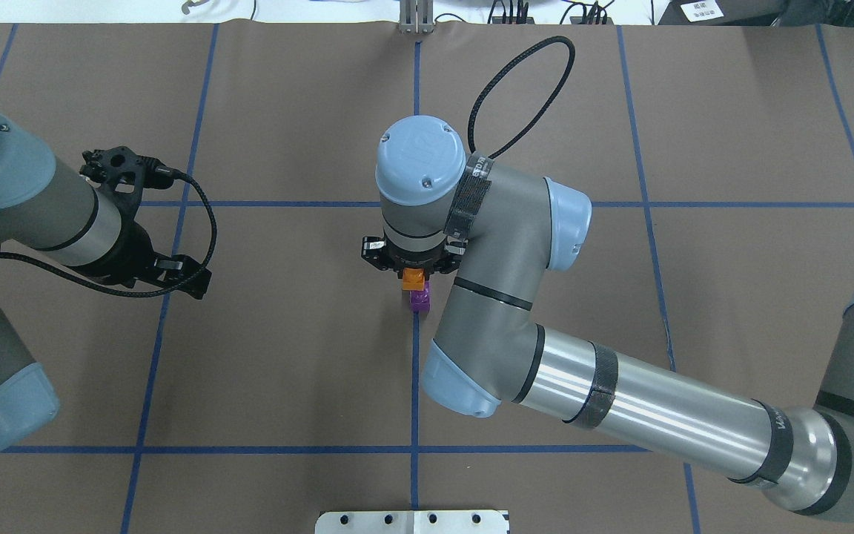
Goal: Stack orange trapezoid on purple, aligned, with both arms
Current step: 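Carry the orange block over the purple block while the left arm withdraws, then lower the orange block onto the purple block, aligning it with the right gripper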
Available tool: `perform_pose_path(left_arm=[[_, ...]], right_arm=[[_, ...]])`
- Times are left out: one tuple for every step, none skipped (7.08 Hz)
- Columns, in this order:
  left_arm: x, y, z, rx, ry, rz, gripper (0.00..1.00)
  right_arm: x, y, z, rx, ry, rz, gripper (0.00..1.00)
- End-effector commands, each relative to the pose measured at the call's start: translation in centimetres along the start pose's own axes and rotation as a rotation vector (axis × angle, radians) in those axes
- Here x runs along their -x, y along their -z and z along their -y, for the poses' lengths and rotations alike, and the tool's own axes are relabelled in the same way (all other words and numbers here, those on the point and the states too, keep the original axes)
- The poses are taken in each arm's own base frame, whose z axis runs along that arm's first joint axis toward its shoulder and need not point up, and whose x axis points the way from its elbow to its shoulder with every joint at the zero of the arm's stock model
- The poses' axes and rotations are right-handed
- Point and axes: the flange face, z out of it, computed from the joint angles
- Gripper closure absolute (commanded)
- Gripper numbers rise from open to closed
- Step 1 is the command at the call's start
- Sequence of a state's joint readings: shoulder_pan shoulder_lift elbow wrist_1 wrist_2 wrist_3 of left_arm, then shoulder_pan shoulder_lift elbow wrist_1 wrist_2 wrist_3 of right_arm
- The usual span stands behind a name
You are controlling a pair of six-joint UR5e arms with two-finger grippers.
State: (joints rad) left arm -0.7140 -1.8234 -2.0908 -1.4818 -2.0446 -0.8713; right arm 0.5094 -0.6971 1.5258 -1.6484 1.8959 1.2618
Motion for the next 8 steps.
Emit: perform_pose_path(left_arm=[[-0.2,-0.1,-0.1,0.002,0.001,-0.002,0.00],[-0.2,-0.2,-0.1,0.004,0.002,-0.001,0.00],[-0.2,-0.2,-0.1,0.004,0.004,-0.001,0.00],[-0.3,-0.2,-0.1,0.004,0.003,0.000,0.00],[-0.3,-0.2,-0.1,0.005,0.003,-0.001,0.00],[-0.3,-0.2,-0.1,0.003,0.004,-0.001,0.00],[-0.3,-0.2,-0.1,0.004,0.003,0.000,0.00],[-0.4,-0.2,-0.1,0.004,0.002,-0.002,0.00]], right_arm=[[-0.3,-1.1,-0.4,0.013,0.025,-0.019,1.00],[-0.3,-1.3,-0.7,0.022,0.019,-0.046,1.00],[-0.3,-1.7,-1.0,0.023,0.024,-0.052,1.00],[-0.1,-1.7,-1.2,0.017,0.031,-0.052,1.00],[0.2,-1.8,-1.5,0.006,0.037,-0.056,1.00],[0.3,-1.7,-1.4,0.003,0.039,-0.054,1.00],[0.3,-1.7,-1.4,-0.002,0.040,-0.054,1.00],[0.3,-1.7,-1.4,-0.005,0.071,-0.055,1.00]])
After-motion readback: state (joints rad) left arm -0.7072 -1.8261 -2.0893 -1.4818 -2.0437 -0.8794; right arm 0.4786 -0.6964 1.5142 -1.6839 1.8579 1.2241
